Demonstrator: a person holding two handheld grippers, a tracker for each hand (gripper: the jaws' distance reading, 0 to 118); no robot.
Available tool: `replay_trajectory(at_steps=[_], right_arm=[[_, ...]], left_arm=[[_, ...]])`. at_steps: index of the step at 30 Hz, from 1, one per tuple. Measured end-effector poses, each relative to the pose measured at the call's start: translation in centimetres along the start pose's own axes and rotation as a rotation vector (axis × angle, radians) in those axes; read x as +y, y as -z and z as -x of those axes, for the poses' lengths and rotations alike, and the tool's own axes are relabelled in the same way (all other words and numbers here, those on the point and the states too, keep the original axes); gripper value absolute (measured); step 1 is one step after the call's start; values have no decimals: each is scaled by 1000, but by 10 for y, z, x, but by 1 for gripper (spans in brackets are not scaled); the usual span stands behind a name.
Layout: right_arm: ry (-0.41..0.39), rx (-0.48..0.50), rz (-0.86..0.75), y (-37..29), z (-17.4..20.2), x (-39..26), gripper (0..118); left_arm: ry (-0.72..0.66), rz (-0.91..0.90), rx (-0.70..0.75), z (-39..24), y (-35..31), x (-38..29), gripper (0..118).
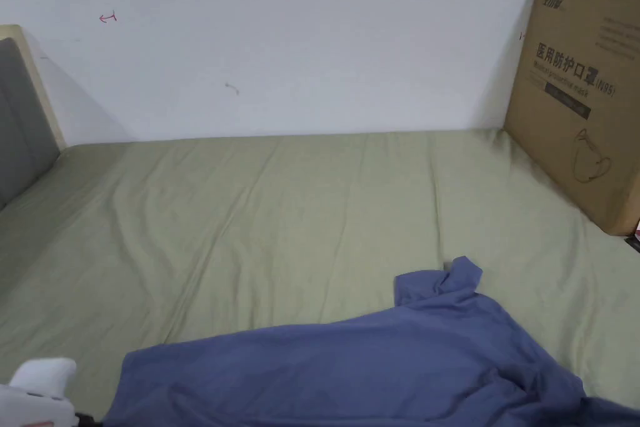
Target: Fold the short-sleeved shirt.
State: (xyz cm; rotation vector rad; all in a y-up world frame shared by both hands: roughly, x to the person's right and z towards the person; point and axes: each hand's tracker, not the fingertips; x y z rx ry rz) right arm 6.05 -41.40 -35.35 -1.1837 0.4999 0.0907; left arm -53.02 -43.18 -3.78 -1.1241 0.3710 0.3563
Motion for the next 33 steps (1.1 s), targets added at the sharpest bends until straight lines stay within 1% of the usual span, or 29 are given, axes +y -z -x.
replay_trajectory(at_steps=[2,3,5,6,7,8,9,10,11,12,13,15,17,19,21,22,23,24,25,26,27,28,29,31,32,33], right_arm=[[-38,-43,70,21,2,-11,5],[-42,-64,102,31,3,-14,5],[-42,-86,142,49,2,-14,5],[-31,-82,143,53,3,-14,5],[-23,-79,145,54,4,-14,5],[-13,-77,142,54,0,-12,9],[2,-77,130,50,2,-11,21],[12,-87,118,45,4,-9,50],[15,-103,111,42,7,-8,93],[14,-124,111,37,7,-5,110],[16,-135,97,31,9,-4,112],[15,-126,69,15,19,3,112],[17,-68,-32,-3,31,10,112],[-10,-10,-163,-25,52,15,112],[-49,94,-350,-48,72,19,110],[-61,137,-465,-59,84,16,108],[-63,156,-599,-69,96,9,102],[-65,161,-730,-76,107,4,90],[-95,188,-821,-80,117,0,65],[-121,230,-905,-83,125,-3,53],[-120,242,-967,-84,134,-6,39],[-91,187,-982,-80,143,-6,24],[-45,114,-983,-78,151,-6,0],[-36,292,-906,-73,153,2,0],[-31,317,-867,-64,151,9,0],[-47,275,-865,-62,154,10,0]], left_arm=[[-7,134,-8,4,27,-15,4],[-33,200,-24,6,40,-23,4],[-94,251,-69,9,55,-32,4],[-109,247,-89,11,59,-34,8],[-106,234,-69,23,67,-30,20],[-108,224,-62,25,65,-31,42],[-113,217,-73,27,62,-30,62],[-129,213,-94,27,59,-30,85],[-132,216,-96,27,55,-30,102],[-131,210,-91,28,51,-29,101],[-127,199,-85,30,48,-28,101],[-113,123,-64,24,24,-19,101],[-147,-13,-95,19,0,-6,101],[-170,-208,-147,10,-26,7,101],[-141,-447,-173,-6,-52,15,101],[-106,-558,-156,-15,-61,17,100],[-76,-641,-122,-36,-78,11,96],[-52,-726,-84,-49,-82,8,85],[-40,-788,-56,-59,-85,5,63],[-29,-843,-42,-67,-86,2,45],[-19,-863,-34,-70,-79,5,36],[-19,-863,-15,-77,-76,6,26],[-24,-860,11,-84,-73,4,0],[-17,-843,5,-84,-64,4,0],[-24,-796,-68,-81,-60,5,0],[-35,-767,-79,-77,-56,8,0]])
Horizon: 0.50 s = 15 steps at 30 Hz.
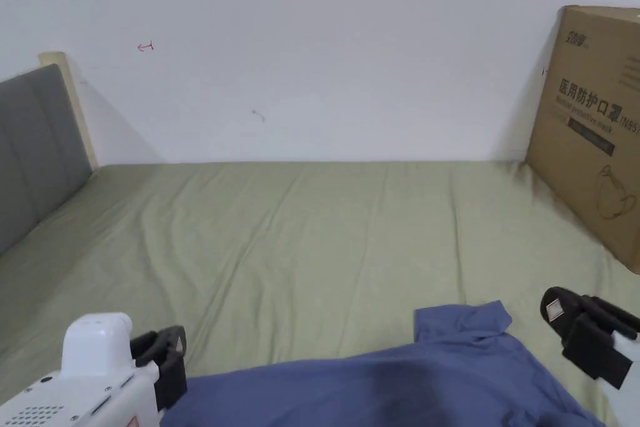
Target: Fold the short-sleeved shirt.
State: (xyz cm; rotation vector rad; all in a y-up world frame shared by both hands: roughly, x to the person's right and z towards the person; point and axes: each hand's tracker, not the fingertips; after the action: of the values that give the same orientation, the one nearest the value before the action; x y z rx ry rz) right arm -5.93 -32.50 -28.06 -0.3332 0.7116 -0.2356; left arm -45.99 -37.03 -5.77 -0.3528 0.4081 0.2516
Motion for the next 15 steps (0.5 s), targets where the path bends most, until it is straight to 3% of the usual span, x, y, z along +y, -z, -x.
replay_trajectory(at_steps=[4,6,9,10,11,12,14,15], right_arm=[[-72,17,24,7,2,2,0],[-68,38,50,14,0,2,0],[-52,57,138,31,-1,-7,0],[-43,63,164,37,-2,-10,0],[-35,59,182,43,-2,-15,0],[-28,55,201,49,-3,-20,0],[-25,47,242,61,-6,-28,0],[-26,41,257,65,-4,-32,0]], left_arm=[[-9,191,48,38,34,21,0],[-76,456,-6,70,75,28,0],[-147,615,22,113,125,15,5],[-144,629,68,124,136,11,27],[-145,640,110,134,149,6,90],[-153,671,131,144,164,0,118],[-174,656,102,159,195,-16,113],[-160,707,121,138,155,-1,113]])
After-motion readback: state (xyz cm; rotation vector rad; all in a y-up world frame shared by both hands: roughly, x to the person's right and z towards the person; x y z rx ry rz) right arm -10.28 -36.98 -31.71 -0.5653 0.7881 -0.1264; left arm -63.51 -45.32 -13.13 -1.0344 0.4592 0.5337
